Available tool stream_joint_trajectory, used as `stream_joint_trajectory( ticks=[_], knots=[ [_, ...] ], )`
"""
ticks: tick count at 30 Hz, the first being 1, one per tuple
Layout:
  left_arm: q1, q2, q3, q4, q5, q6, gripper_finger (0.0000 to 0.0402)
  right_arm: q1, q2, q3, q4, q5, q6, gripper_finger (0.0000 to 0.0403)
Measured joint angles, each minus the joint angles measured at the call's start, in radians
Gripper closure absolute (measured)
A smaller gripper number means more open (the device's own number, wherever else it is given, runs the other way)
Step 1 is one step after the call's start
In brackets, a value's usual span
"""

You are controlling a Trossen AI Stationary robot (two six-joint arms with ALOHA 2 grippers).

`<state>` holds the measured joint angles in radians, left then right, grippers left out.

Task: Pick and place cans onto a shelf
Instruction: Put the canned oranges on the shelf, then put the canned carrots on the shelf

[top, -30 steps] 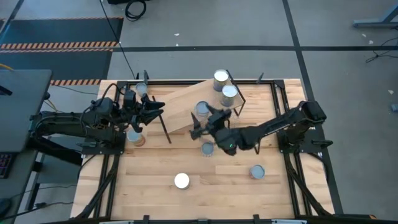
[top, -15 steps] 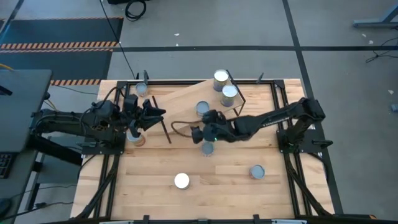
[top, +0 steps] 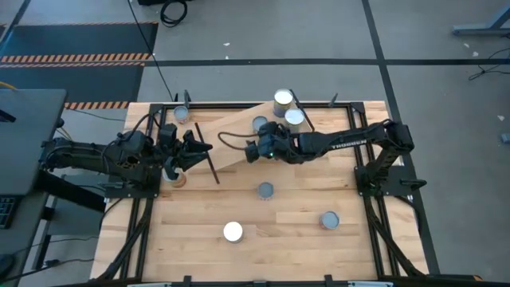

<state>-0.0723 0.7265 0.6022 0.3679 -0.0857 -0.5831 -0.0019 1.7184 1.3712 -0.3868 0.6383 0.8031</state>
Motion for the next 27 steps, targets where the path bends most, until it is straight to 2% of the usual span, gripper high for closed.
stream_joint_trajectory(
  ticks=[4, 9, 12, 15, 17, 21, 27],
  knots=[
    [0.000, 0.000, 0.000, 0.000, -0.001, -0.008, 0.0196, -0.018, 0.000, 0.000, 0.025, -0.036, -0.011, 0.0055],
    [0.000, 0.000, 0.000, 0.000, -0.001, -0.008, 0.0196, 0.042, -0.003, 0.000, 0.097, -0.130, -0.040, 0.0055],
    [0.000, 0.000, 0.000, 0.000, 0.000, -0.008, 0.0196, 0.105, -0.013, 0.001, 0.116, -0.250, -0.148, 0.0055],
    [0.000, 0.000, 0.000, 0.000, 0.003, -0.008, 0.0196, 0.186, -0.013, 0.001, 0.024, -0.341, -0.272, 0.0055],
    [0.000, 0.000, 0.000, -0.004, 0.004, -0.007, 0.0196, 0.243, -0.007, 0.000, -0.055, -0.332, -0.337, 0.0055],
    [0.000, 0.000, 0.000, -0.017, 0.004, 0.000, 0.0196, 0.323, -0.003, 0.000, -0.176, -0.244, -0.428, 0.0046],
    [0.000, 0.000, 0.000, -0.066, 0.004, 0.019, 0.0196, 0.281, 0.000, -0.057, -0.226, -0.310, -0.410, 0.0022]
  ],
)
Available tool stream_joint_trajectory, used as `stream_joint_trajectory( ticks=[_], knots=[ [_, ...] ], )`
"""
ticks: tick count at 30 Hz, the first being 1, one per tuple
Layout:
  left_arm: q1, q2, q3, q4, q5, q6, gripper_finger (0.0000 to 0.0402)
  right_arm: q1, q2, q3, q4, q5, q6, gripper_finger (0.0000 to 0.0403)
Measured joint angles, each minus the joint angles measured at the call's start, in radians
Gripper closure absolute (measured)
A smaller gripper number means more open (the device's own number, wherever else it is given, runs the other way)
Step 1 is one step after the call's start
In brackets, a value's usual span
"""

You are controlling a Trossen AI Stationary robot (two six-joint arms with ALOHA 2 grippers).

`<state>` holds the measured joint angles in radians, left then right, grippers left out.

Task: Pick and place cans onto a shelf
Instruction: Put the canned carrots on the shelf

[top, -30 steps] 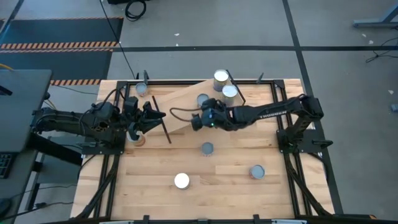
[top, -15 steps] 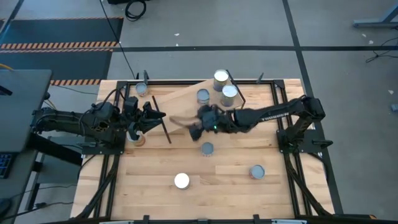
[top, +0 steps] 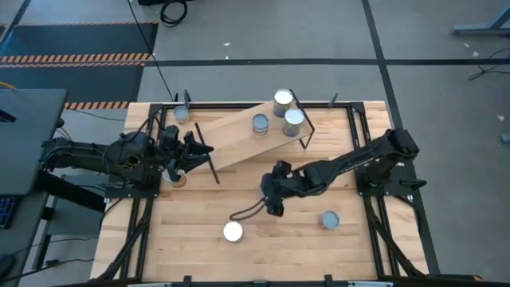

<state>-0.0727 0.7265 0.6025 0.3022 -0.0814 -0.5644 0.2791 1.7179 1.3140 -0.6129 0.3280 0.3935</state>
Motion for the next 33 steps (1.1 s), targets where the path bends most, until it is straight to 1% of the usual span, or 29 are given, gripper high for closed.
stream_joint_trajectory(
  ticks=[2, 5, 10, 16, 17, 20, 27, 33],
  knots=[
    [0.000, 0.000, 0.000, -0.012, 0.000, 0.008, 0.0196, -0.020, 0.000, -0.029, 0.026, -0.034, -0.059, 0.0017],
    [0.000, 0.000, 0.000, -0.022, 0.000, 0.029, 0.0196, -0.054, 0.000, -0.076, 0.086, -0.125, -0.168, 0.0013],
    [0.000, 0.000, 0.000, -0.027, 0.000, 0.035, 0.0196, -0.108, 0.000, -0.128, 0.239, -0.200, -0.342, 0.0011],
    [0.001, 0.000, 0.000, -0.035, 0.000, 0.037, 0.0196, -0.157, 0.050, -0.134, 0.287, -0.338, -0.446, 0.0011],
    [0.002, 0.000, 0.000, -0.040, 0.000, 0.037, 0.0196, -0.158, 0.059, -0.135, 0.269, -0.348, -0.462, 0.0011],
    [0.002, 0.000, 0.000, -0.047, 0.000, 0.037, 0.0196, -0.158, 0.087, -0.127, 0.251, -0.351, -0.491, 0.0011],
    [0.002, 0.000, 0.001, -0.056, 0.000, 0.058, 0.0196, -0.158, 0.122, -0.124, 0.225, -0.351, -0.501, 0.0013],
    [0.002, 0.000, 0.001, -0.046, 0.000, 0.060, 0.0196, -0.159, 0.139, -0.124, 0.221, -0.326, -0.529, 0.0038]
  ],
)
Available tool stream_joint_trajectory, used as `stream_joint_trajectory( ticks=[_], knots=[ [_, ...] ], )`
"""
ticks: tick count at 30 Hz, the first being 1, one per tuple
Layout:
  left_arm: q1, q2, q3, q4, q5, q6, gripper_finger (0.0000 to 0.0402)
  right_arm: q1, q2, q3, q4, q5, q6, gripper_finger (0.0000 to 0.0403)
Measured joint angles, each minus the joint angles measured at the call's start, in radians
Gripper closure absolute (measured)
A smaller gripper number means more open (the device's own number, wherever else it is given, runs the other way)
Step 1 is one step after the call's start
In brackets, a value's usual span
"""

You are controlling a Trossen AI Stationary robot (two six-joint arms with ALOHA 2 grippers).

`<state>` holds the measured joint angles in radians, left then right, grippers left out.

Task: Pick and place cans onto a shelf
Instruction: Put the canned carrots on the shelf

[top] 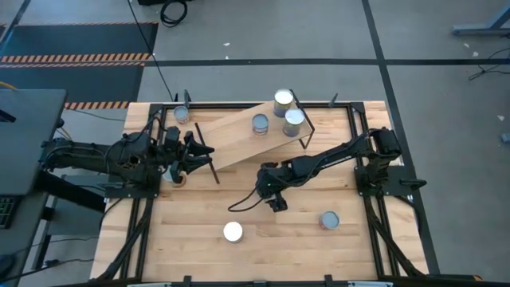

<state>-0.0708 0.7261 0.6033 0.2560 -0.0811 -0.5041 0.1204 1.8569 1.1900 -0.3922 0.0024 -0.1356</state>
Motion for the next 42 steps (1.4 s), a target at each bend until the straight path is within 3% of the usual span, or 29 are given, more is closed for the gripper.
stream_joint_trajectory(
  ticks=[9, 18, 23, 29, 42],
  knots=[
    [-0.001, -0.001, 0.000, 0.007, 0.000, -0.005, 0.0196, -0.004, 0.005, 0.024, -0.096, -0.003, -0.015, 0.0106],
    [0.000, -0.001, 0.000, 0.014, 0.000, -0.007, 0.0196, -0.025, -0.009, 0.457, -0.504, -0.003, -0.085, 0.0110],
    [-0.001, -0.001, 0.000, 0.017, 0.000, -0.007, 0.0196, -0.117, -0.010, 0.585, -0.564, 0.106, -0.108, 0.0107],
    [0.000, -0.001, 0.000, 0.016, -0.001, -0.007, 0.0196, -0.222, -0.009, 0.609, -0.563, 0.162, -0.104, 0.0107],
    [0.000, -0.001, -0.001, 0.016, -0.001, 0.000, 0.0196, -0.289, -0.008, 0.601, -0.609, 0.238, -0.084, 0.0102]
  ],
)
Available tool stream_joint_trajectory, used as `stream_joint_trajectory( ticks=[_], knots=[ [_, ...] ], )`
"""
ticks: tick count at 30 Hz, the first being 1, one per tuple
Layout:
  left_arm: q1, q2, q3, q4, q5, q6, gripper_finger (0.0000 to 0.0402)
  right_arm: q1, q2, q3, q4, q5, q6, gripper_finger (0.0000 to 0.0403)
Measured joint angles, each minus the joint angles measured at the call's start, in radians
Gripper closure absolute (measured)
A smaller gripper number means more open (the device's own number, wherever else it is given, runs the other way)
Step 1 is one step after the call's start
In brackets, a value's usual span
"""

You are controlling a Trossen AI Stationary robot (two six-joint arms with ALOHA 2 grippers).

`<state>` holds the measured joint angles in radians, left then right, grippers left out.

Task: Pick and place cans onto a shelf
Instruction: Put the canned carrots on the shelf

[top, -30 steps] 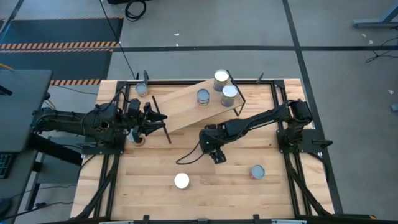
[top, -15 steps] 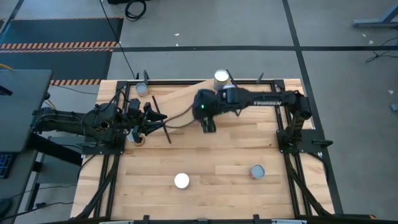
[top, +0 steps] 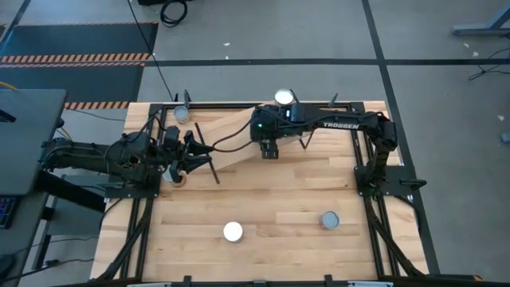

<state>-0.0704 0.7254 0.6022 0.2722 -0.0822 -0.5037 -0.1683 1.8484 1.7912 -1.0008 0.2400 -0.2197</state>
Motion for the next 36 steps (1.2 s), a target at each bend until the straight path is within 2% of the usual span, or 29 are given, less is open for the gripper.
stream_joint_trajectory(
  ticks=[5, 9, 15, 28, 36],
  knots=[
    [0.000, 0.000, 0.000, 0.000, 0.000, -0.001, 0.0196, -0.013, 0.000, 0.000, 0.000, 0.026, 0.011, 0.0104],
    [0.000, 0.000, 0.000, 0.000, 0.000, -0.001, 0.0196, -0.012, 0.000, 0.002, -0.014, -0.044, 0.008, 0.0101],
    [0.000, 0.000, 0.000, 0.000, 0.000, -0.001, 0.0196, -0.016, 0.000, 0.004, -0.075, -0.051, 0.021, 0.0098],
    [0.000, 0.000, 0.000, 0.000, 0.000, 0.000, 0.0196, -0.018, 0.000, 0.004, -0.102, 0.003, 0.035, 0.0047],
    [0.000, 0.000, 0.000, 0.000, 0.000, 0.000, 0.0196, -0.018, -0.003, 0.004, -0.102, 0.038, 0.027, 0.0047]
  ],
)
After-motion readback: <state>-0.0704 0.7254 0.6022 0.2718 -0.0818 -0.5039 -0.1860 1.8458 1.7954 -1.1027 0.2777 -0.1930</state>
